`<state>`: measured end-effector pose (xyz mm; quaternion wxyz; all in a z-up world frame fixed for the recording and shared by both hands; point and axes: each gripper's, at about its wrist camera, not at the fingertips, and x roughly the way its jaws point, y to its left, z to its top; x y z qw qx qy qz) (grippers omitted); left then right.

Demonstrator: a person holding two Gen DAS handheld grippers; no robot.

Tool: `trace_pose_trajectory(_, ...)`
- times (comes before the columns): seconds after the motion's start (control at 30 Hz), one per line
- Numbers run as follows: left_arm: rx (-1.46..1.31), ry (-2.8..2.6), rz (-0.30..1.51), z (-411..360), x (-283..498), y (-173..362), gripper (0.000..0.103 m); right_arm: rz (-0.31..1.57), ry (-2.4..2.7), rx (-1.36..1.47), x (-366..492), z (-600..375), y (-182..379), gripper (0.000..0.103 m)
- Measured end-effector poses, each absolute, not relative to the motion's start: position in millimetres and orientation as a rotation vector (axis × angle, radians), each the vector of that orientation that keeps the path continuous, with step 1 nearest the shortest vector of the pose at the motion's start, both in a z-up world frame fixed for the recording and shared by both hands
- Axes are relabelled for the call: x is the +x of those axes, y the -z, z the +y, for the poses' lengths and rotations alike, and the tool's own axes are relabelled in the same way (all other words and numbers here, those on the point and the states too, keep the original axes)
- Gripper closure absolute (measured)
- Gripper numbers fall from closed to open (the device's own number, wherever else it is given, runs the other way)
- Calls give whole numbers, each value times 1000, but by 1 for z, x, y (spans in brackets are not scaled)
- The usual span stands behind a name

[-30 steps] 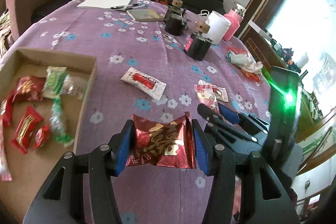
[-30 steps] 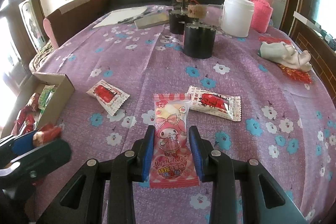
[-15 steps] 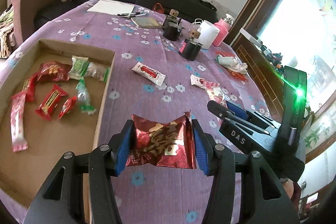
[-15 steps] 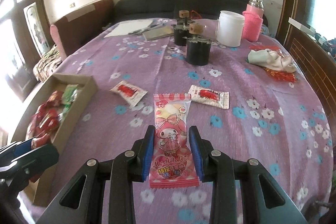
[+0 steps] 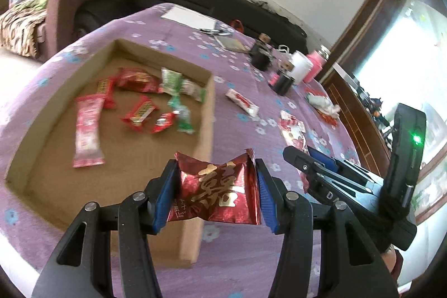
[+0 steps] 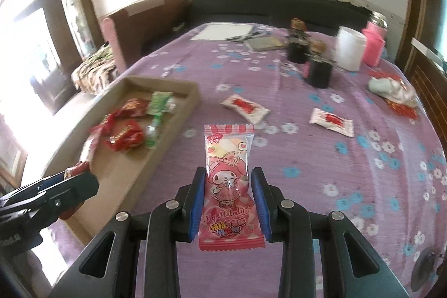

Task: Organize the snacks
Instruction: 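Carry both packets into the cardboard box and open both grippers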

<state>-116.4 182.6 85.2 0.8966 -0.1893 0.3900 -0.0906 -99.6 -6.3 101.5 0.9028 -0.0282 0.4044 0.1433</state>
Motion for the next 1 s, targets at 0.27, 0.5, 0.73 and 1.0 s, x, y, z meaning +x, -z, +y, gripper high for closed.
trace_pose_trajectory(0.27,-423,70,797,226,-126,-74,51,844,-386,-100,-109,44,-104,70)
trace_pose_trajectory(0.5,-411,-33,783,255,-130,-66,51,862,-475,-117,-108,83,-98,70)
trace_pose_trajectory(0.73,-406,-91,798,273,-125,-52,51,903,-538,-110,-100,114,-81,70)
trace_pose_trajectory(1.0,-373,-106,838,272,-120,-38,50,935,-559,-159,-95,140,-65,70)
